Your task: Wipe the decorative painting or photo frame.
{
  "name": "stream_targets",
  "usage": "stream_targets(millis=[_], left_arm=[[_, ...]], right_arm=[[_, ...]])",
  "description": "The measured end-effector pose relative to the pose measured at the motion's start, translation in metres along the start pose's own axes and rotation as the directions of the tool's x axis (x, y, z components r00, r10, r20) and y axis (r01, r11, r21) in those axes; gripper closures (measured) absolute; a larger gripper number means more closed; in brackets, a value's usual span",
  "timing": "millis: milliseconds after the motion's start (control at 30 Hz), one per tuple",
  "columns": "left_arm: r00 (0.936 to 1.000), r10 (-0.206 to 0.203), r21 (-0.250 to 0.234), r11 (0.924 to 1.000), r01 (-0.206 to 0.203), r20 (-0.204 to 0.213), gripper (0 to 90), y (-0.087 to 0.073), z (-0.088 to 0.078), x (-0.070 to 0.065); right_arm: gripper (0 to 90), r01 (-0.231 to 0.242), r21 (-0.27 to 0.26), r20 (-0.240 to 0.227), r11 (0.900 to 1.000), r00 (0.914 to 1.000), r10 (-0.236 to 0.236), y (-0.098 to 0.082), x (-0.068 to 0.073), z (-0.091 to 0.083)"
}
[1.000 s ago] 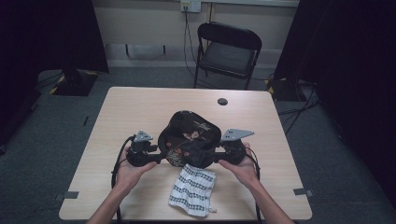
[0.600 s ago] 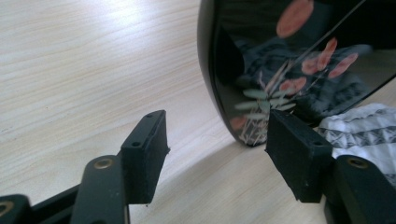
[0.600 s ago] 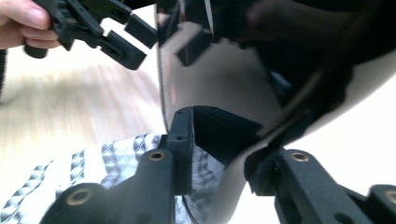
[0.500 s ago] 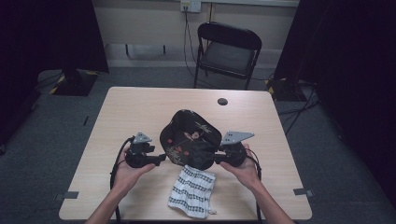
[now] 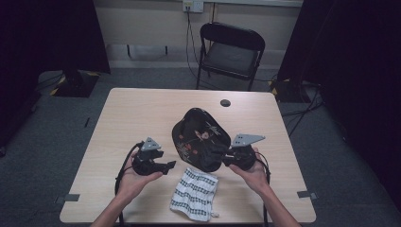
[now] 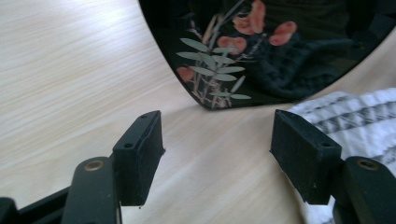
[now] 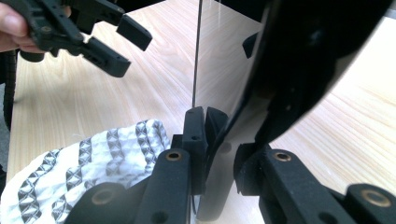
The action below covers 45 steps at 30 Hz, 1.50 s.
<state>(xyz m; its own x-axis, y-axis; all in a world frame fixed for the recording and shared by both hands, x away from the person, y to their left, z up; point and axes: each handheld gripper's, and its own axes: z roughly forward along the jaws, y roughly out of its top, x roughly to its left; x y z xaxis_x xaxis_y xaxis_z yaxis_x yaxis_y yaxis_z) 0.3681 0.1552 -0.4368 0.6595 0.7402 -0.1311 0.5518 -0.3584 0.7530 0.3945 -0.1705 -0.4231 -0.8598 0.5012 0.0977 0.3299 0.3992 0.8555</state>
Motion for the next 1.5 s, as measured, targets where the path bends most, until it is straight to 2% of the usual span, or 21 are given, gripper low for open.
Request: stream_targets(millis=[133, 200, 267, 367, 467, 533, 667, 767, 800, 900, 967, 1033, 1100, 1167, 1300, 1333, 1367, 1400, 1433, 1467, 1500], left_arm=[[0.9993, 0.026, 0.015, 0.9995, -0.026, 0.027, 32.3, 0.002, 0.003, -0.011], [0.9960, 0.080, 0.025, 0.9964, -0.081, 0.040, 32.2, 0.006, 0.009, -0.025], [0.9933, 0.101, 0.032, 0.9942, -0.103, 0.055, 32.2, 0.007, 0.011, -0.031], [0.9889, 0.109, 0.038, 0.9928, -0.114, 0.101, 32.2, 0.007, 0.014, -0.043], [0.9827, 0.090, 0.052, 0.9937, -0.099, 0.162, 30.1, 0.006, 0.017, -0.052], [0.9813, 0.094, 0.066, 0.9921, -0.106, 0.168, 28.0, 0.004, 0.022, -0.057], [0.9758, 0.051, 0.105, 0.9916, -0.075, 0.213, 21.5, 0.001, 0.030, -0.062], [0.9743, 0.058, 0.120, 0.9891, -0.086, 0.218, 20.1, 0.000, 0.036, -0.065], [0.9769, 0.064, 0.128, 0.9875, -0.091, 0.204, 20.0, -0.002, 0.040, -0.067], [0.9771, 0.078, 0.180, 0.9769, -0.115, 0.198, 16.4, -0.008, 0.052, -0.072], [0.9786, 0.130, 0.201, 0.9662, -0.161, 0.160, 16.4, -0.011, 0.057, -0.076], [0.9797, 0.138, 0.200, 0.9657, -0.166, 0.145, 15.7, -0.015, 0.060, -0.078], [0.9730, 0.179, 0.215, 0.9542, -0.208, 0.146, 14.7, -0.018, 0.064, -0.079], [0.9704, 0.193, 0.217, 0.9507, -0.222, 0.146, 13.3, -0.019, 0.064, -0.081], [0.9579, 0.255, 0.225, 0.9333, -0.280, 0.131, 10.8, -0.021, 0.065, -0.085], [0.9612, 0.248, 0.225, 0.9362, -0.270, 0.121, 9.9, -0.022, 0.066, -0.087], [0.9564, 0.260, 0.238, 0.9284, -0.285, 0.134, 9.1, -0.021, 0.066, -0.087], [0.9487, 0.280, 0.253, 0.9166, -0.310, 0.147, 7.0, -0.020, 0.066, -0.086], [0.9512, 0.271, 0.256, 0.9184, -0.301, 0.148, 4.2, -0.020, 0.066, -0.087], [0.9487, 0.282, 0.274, 0.9097, -0.312, 0.143, 3.7, -0.019, 0.066, -0.087], [0.9477, 0.281, 0.275, 0.9089, -0.313, 0.151, 3.6, -0.019, 0.066, -0.087]], right_arm=[[78.0, -0.004, 0.005, 0.014, 1.000, 0.9999, 0.004, -0.003, 0.000, -0.006], [78.0, -0.014, 0.003, 0.026, 1.000, 0.9996, 0.014, -0.006, -0.002, -0.012], [78.0, -0.016, 0.002, 0.028, 1.000, 0.9995, 0.015, -0.007, -0.002, -0.014], [78.0, -0.020, 0.002, 0.033, 1.000, 0.9993, 0.020, -0.009, -0.002, -0.017], [78.0, -0.025, -0.001, 0.033, 1.000, 0.9992, 0.025, -0.010, -0.003, -0.017], [78.0, -0.022, -0.002, 0.033, 1.000, 0.9992, 0.022, -0.010, -0.003, -0.017], [78.0, -0.020, -0.003, 0.033, 1.000, 0.9993, 0.020, -0.010, -0.003, -0.017], [78.0, -0.019, -0.003, 0.033, 1.000, 0.9993, 0.019, -0.010, -0.003, -0.017], [78.0, -0.019, -0.003, 0.032, 1.000, 0.9993, 0.019, -0.010, -0.003, -0.017], [78.0, -0.019, -0.004, 0.031, 1.000, 0.9993, 0.019, -0.010, -0.003, -0.017], [78.0, -0.018, -0.004, 0.032, 1.000, 0.9993, 0.018, -0.010, -0.003, -0.017], [77.9, -0.017, -0.005, 0.032, 1.000, 0.9993, 0.017, -0.010, -0.003, -0.017], [77.9, -0.020, -0.007, 0.033, 1.000, 0.9993, 0.020, -0.010, -0.003, -0.017], [77.8, -0.019, -0.007, 0.033, 1.000, 0.9993, 0.019, -0.010, -0.003, -0.017], [77.9, -0.016, -0.005, 0.033, 1.000, 0.9993, 0.017, -0.010, -0.003, -0.017], [77.9, -0.016, -0.005, 0.032, 1.000, 0.9993, 0.017, -0.010, -0.003, -0.017], [77.9, -0.016, -0.005, 0.033, 1.000, 0.9993, 0.016, -0.010, -0.003, -0.017], [77.9, -0.016, -0.005, 0.033, 1.000, 0.9993, 0.017, -0.010, -0.003, -0.017], [77.9, -0.016, -0.006, 0.033, 1.000, 0.9993, 0.016, -0.010, -0.003, -0.017], [77.9, -0.015, -0.005, 0.032, 1.000, 0.9994, 0.016, -0.010, -0.003, -0.017], [77.8, -0.016, -0.006, 0.033, 1.000, 0.9993, 0.016, -0.010, -0.003, -0.017]])
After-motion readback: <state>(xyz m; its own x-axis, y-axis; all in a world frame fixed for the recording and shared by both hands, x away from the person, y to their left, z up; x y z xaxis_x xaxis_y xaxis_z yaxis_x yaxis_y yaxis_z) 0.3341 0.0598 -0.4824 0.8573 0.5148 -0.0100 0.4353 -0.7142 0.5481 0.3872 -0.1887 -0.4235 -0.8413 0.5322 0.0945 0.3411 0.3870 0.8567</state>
